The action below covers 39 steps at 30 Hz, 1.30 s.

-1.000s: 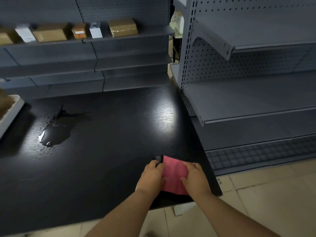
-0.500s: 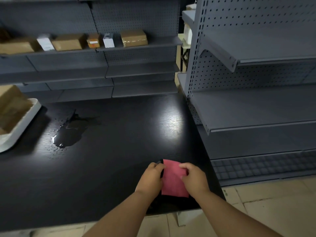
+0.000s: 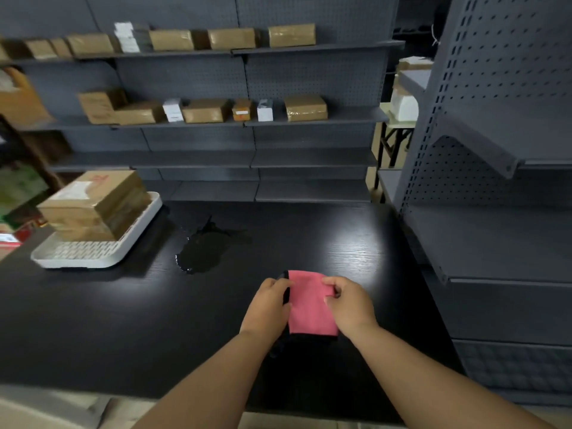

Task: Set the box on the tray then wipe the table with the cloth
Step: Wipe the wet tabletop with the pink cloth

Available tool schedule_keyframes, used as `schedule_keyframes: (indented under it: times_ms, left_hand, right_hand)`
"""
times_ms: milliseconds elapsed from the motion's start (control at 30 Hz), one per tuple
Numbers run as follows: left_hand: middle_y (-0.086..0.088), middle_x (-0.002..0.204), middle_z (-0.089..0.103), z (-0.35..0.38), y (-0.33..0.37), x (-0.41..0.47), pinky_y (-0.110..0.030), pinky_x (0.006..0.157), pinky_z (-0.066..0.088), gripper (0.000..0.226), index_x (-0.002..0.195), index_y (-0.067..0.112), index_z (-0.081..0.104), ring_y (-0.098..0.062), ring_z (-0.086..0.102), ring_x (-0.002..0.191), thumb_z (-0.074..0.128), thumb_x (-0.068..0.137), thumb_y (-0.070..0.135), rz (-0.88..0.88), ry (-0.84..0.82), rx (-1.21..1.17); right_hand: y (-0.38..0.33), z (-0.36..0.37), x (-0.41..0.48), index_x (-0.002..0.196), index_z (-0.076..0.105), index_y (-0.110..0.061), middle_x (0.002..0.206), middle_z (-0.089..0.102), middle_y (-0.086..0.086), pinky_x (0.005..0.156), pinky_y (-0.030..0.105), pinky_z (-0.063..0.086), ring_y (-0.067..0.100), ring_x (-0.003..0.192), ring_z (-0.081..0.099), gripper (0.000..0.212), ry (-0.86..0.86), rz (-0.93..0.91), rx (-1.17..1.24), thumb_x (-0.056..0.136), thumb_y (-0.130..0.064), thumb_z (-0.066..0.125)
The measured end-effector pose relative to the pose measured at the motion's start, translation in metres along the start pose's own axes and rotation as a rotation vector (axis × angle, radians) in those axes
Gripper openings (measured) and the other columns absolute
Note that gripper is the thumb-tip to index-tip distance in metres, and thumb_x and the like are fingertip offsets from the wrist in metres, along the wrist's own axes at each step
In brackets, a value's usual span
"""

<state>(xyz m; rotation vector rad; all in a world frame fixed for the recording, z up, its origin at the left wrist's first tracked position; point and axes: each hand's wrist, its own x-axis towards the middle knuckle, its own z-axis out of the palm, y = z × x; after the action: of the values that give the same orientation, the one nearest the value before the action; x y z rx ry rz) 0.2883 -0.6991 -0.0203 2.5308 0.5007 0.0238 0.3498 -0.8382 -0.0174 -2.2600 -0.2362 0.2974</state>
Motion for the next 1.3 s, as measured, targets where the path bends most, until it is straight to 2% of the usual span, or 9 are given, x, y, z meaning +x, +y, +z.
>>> schedule_keyframes:
  times_ms: [333, 467, 533, 667, 867, 1033, 1133, 1233, 1300]
  left_hand:
    - [-0.002, 0.136, 0.047, -0.084, -0.126, 0.045, -0.022, 0.102, 0.039, 0.047, 0.138, 0.018, 0.048, -0.016, 0.052, 0.121, 0.052, 0.092, 0.008, -0.067, 0.039, -0.018]
    - [0.000, 0.133, 0.047, -0.116, -0.187, 0.073, -0.019, 0.096, 0.041, 0.043, 0.136, 0.021, 0.050, -0.014, 0.053, 0.117, 0.051, 0.094, 0.010, -0.074, 0.009, -0.011]
    - [0.001, 0.132, 0.048, -0.126, -0.215, 0.088, -0.021, 0.095, 0.044, 0.042, 0.135, 0.022, 0.050, -0.014, 0.054, 0.116, 0.051, 0.094, 0.010, -0.077, -0.016, -0.006]
    - [-0.001, 0.131, 0.048, -0.140, -0.256, 0.114, -0.026, 0.095, 0.051, 0.043, 0.135, 0.021, 0.051, -0.017, 0.056, 0.113, 0.051, 0.093, 0.008, -0.086, -0.063, -0.025]
    - [-0.001, 0.135, 0.047, -0.148, -0.283, 0.147, -0.017, 0.093, 0.041, 0.044, 0.136, 0.019, 0.050, -0.014, 0.053, 0.118, 0.050, 0.093, 0.007, -0.082, -0.025, -0.064]
    - [-0.001, 0.134, 0.046, -0.144, -0.290, 0.166, -0.022, 0.093, 0.047, 0.043, 0.134, 0.019, 0.051, -0.015, 0.057, 0.112, 0.049, 0.093, 0.006, -0.075, -0.080, -0.054]
    - [-0.003, 0.132, 0.047, -0.137, -0.296, 0.173, -0.025, 0.095, 0.046, 0.038, 0.129, 0.018, 0.056, -0.019, 0.056, 0.113, 0.049, 0.093, 0.009, -0.046, -0.181, 0.033]
    - [-0.004, 0.137, 0.044, -0.133, -0.302, 0.180, -0.031, 0.103, 0.045, 0.040, 0.133, 0.016, 0.052, -0.020, 0.049, 0.121, 0.048, 0.094, 0.007, 0.036, -0.224, 0.182]
    - [-0.004, 0.139, 0.043, -0.130, -0.304, 0.183, -0.033, 0.105, 0.044, 0.042, 0.135, 0.015, 0.049, -0.021, 0.047, 0.124, 0.047, 0.094, 0.006, 0.118, -0.265, 0.258]
  right_hand:
    - [-0.104, 0.120, 0.048, 0.124, 0.063, -0.018, 0.124, 0.065, 0.000, 0.090, 0.021, 0.045, 0.016, 0.113, 0.060, 0.036, -0.054, -0.045, -0.032, 0.093, -0.003, 0.052]
    - [-0.146, 0.180, 0.070, 0.121, 0.065, -0.020, 0.119, 0.067, -0.001, 0.080, 0.017, 0.042, 0.016, 0.107, 0.062, 0.034, -0.073, -0.014, -0.052, 0.094, -0.004, 0.050]
    - [-0.164, 0.206, 0.080, 0.122, 0.064, -0.019, 0.120, 0.067, 0.000, 0.082, 0.017, 0.043, 0.016, 0.108, 0.061, 0.034, -0.078, 0.010, -0.046, 0.095, -0.005, 0.050]
    - [-0.189, 0.241, 0.096, 0.126, 0.062, -0.018, 0.128, 0.064, -0.001, 0.097, 0.022, 0.044, 0.016, 0.116, 0.059, 0.036, -0.065, 0.054, -0.054, 0.095, -0.005, 0.050]
    - [-0.214, 0.264, 0.120, 0.131, 0.058, -0.020, 0.133, 0.059, -0.001, 0.099, 0.024, 0.044, 0.017, 0.121, 0.056, 0.039, -0.024, 0.065, -0.093, 0.097, -0.004, 0.046]
    - [-0.209, 0.270, 0.136, 0.132, 0.057, -0.018, 0.132, 0.059, 0.003, 0.098, 0.025, 0.044, 0.020, 0.119, 0.057, 0.044, -0.048, 0.079, -0.184, 0.095, 0.001, 0.044]
    - [-0.198, 0.273, 0.139, 0.129, 0.060, -0.017, 0.129, 0.059, 0.007, 0.093, 0.024, 0.045, 0.023, 0.115, 0.058, 0.043, -0.121, 0.099, -0.269, 0.093, -0.001, 0.045]
    - [-0.191, 0.281, 0.137, 0.134, 0.053, -0.013, 0.138, 0.049, 0.008, 0.099, 0.023, 0.039, 0.023, 0.124, 0.049, 0.041, -0.196, 0.076, -0.310, 0.095, -0.007, 0.043]
    - [-0.191, 0.289, 0.136, 0.137, 0.049, -0.016, 0.141, 0.046, 0.005, 0.105, 0.029, 0.041, 0.023, 0.125, 0.048, 0.043, -0.251, 0.040, -0.398, 0.095, -0.010, 0.042]
